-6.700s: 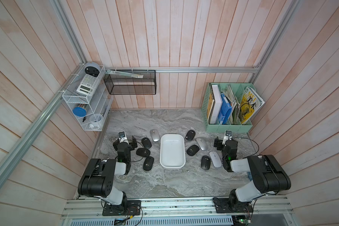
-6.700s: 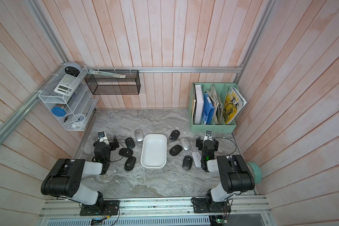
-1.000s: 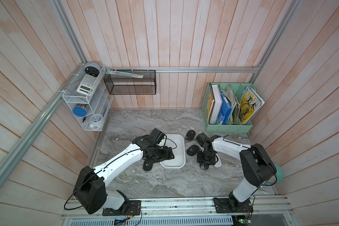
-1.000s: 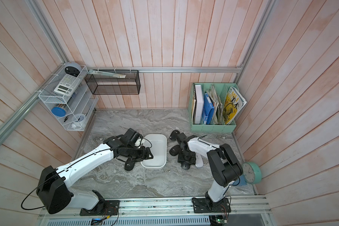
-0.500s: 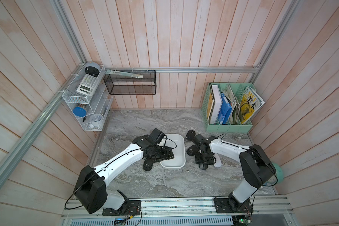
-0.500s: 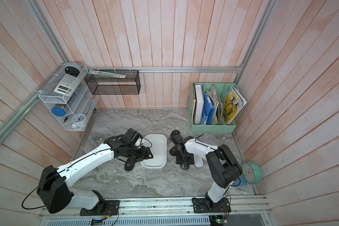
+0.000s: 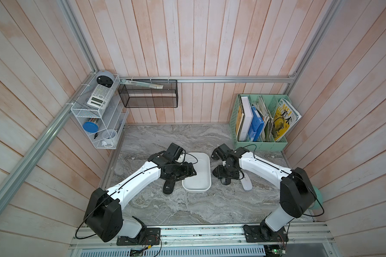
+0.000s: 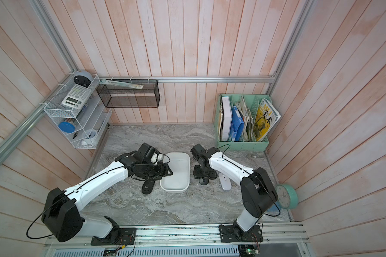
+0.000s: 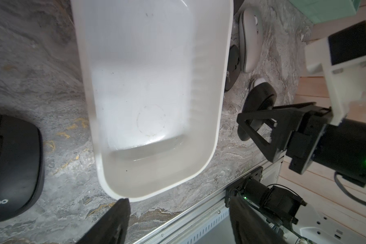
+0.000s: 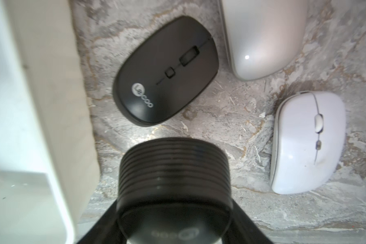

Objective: Put the mouse in the storage box
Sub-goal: Pick up the mouse from the center of the board, then place the mouse in the storage box.

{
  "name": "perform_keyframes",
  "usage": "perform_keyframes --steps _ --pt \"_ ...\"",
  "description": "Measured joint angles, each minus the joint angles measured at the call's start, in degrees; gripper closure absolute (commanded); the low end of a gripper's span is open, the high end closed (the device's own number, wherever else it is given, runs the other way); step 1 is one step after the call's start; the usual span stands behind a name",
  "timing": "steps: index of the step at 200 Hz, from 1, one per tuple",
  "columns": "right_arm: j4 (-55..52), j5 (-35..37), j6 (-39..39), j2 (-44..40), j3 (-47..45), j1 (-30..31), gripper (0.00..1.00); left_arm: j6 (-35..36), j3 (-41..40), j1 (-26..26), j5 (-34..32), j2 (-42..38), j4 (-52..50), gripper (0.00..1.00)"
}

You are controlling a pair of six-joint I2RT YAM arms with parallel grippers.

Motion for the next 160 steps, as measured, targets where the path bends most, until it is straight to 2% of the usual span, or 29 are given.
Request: perform_keyframes --steps 44,83,160 --pt "-3.9 -1.3 -0.5 1.4 11.5 2.4 0.42 2.3 0.0 6.9 2.8 0.0 -0.8 0.21" --pt "-5.4 -3.0 -1.0 9.0 21.4 4.4 0.42 5.3 0.9 13.1 6.0 2.5 -1.7 0.21" --pt "-7.6 -6.1 -2.0 26.4 38.8 6.7 0.42 7.2 3.7 16.7 8.7 9.2 -1.1 0.21"
